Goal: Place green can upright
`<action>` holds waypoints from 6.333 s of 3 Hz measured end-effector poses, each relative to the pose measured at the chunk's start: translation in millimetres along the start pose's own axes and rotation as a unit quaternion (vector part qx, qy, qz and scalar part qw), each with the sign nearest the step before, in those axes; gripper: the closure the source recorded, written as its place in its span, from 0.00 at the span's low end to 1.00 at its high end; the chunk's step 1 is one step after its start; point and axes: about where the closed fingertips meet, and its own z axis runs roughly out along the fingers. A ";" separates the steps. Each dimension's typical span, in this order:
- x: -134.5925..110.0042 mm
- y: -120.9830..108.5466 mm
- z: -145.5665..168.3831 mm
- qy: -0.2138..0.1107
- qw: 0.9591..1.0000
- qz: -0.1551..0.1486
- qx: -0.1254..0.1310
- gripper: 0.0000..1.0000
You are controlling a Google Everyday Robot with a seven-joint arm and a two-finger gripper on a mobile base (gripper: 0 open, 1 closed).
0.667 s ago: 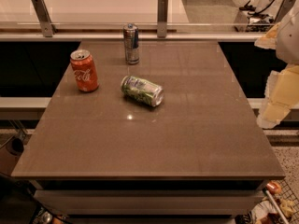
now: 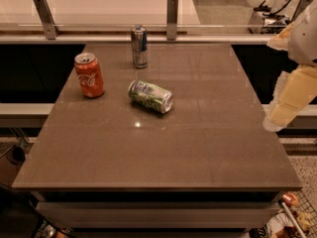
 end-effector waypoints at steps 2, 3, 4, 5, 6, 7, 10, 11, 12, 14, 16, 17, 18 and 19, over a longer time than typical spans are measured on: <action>-35.9 -17.8 15.5 -0.052 0.998 0.038 -0.001 0.00; -65.5 -29.2 25.7 -0.047 0.998 0.044 -0.007 0.00; -94.3 -37.8 44.9 -0.024 0.998 0.050 -0.012 0.00; -115.7 -45.4 68.8 -0.005 0.998 0.064 -0.016 0.00; -123.5 -43.5 71.8 -0.007 0.996 0.085 0.005 0.00; -125.8 -44.4 72.2 -0.012 0.996 0.088 0.010 0.00; -176.4 -57.8 107.2 0.107 0.990 0.096 0.010 0.00; -185.8 -55.0 135.5 0.120 0.988 0.098 -0.012 0.00; -187.4 -48.8 153.5 0.120 0.987 0.102 -0.032 0.00; -195.6 -41.5 183.0 0.118 0.986 0.096 -0.067 0.00; -197.2 -36.4 212.4 0.129 0.983 0.104 -0.082 0.00; -191.4 -37.2 216.7 0.141 0.980 0.126 -0.069 0.00; -187.7 -38.3 216.3 0.148 0.977 0.141 -0.053 0.16; -189.3 -39.2 218.4 0.145 0.978 0.141 -0.052 0.39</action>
Offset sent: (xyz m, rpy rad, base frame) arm 0.0560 0.0566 0.0024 0.1699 -0.0065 -0.0698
